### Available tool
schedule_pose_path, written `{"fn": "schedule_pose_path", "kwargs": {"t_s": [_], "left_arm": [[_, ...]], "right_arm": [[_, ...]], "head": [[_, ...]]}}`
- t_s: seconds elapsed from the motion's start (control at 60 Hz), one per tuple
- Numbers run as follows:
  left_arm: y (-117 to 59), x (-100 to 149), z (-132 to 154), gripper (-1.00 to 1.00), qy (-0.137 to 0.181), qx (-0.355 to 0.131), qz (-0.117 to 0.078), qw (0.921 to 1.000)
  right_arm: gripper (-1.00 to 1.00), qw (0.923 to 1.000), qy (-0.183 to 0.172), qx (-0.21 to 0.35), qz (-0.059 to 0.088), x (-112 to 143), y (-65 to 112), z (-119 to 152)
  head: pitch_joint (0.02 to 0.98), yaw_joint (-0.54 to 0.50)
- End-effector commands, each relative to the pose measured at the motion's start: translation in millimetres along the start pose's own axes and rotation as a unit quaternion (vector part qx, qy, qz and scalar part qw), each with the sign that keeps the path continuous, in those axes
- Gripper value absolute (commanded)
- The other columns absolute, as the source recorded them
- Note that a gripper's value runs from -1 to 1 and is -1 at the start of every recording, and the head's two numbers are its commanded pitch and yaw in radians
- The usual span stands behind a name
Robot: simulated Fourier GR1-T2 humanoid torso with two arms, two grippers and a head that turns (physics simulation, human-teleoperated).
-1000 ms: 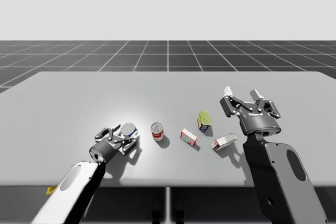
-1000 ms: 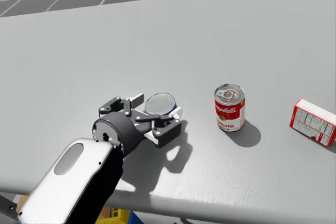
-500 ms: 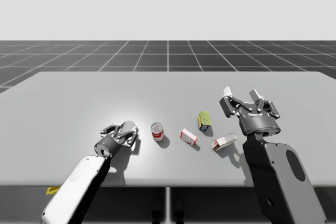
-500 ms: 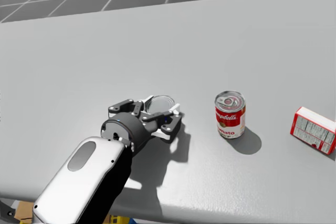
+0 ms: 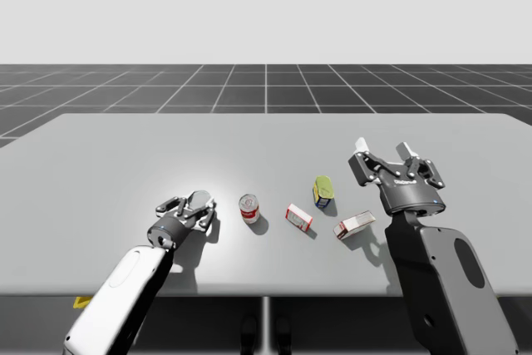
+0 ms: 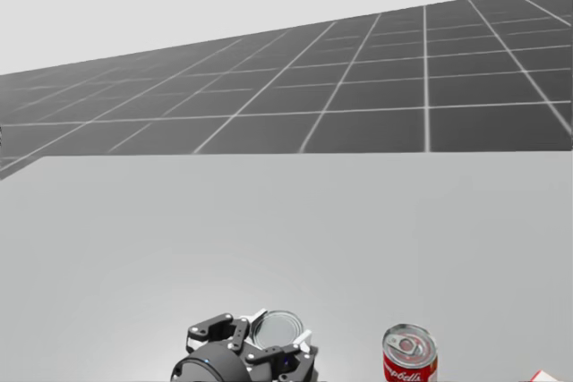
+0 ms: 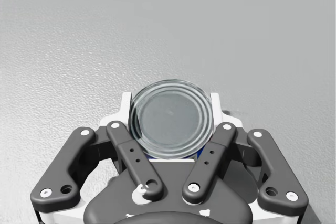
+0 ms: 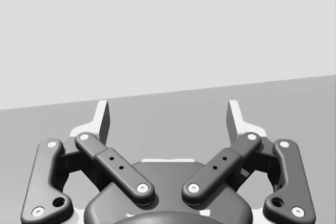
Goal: Pick up the tuna fish can and lift it.
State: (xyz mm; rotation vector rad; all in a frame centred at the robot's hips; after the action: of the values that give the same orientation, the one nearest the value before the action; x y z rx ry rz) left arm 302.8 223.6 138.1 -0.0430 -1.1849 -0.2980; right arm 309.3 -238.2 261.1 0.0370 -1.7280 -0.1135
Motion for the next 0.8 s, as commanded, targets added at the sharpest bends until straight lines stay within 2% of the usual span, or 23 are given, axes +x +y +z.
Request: {"fn": "schedule_pose_path", "kwargs": {"t_s": [0.017, 0.15, 0.217, 0.4, 0.467, 0.8], "left_arm": [[-5.8, -13.6, 0.5, 0.97, 0.019, -0.05, -0.012, 0.9985], [-7.4, -11.1, 0.5, 0.98, 0.002, -0.041, -0.013, 0.9991], [-8.5, -8.0, 0.2, 1.0, -0.007, -0.028, -0.029, 0.9991], [-8.2, 10.6, 7.2, 1.0, -0.03, -0.012, -0.051, 0.9982], [-8.0, 20.7, 12.3, 1.0, -0.037, -0.017, -0.047, 0.9981], [-4.3, 89.7, 48.3, 0.99, -0.118, -0.004, -0.087, 0.9891]], "right_arm": [[-1.0, 1.0, 0.0, 0.0, 0.0, 0.0, -1.0, -0.2], [-1.0, 1.0, 0.0, 0.0, 0.0, -0.3, -1.6, -0.3], [-1.0, 1.0, 0.0, 0.0, 0.0, -0.2, -1.7, -0.7], [-1.0, 1.0, 0.0, -0.002, 0.001, -0.1, -2.6, -1.1], [-1.0, 1.0, 0.0, -0.001, 0.001, -0.2, -2.7, -1.5], [-1.0, 1.0, 0.0, -0.001, 0.002, 0.0, -2.9, -2.0]], "head": [[0.447, 0.32], [0.448, 0.32], [0.452, 0.32], [0.453, 0.32], [0.452, 0.32], [0.447, 0.32]]}}
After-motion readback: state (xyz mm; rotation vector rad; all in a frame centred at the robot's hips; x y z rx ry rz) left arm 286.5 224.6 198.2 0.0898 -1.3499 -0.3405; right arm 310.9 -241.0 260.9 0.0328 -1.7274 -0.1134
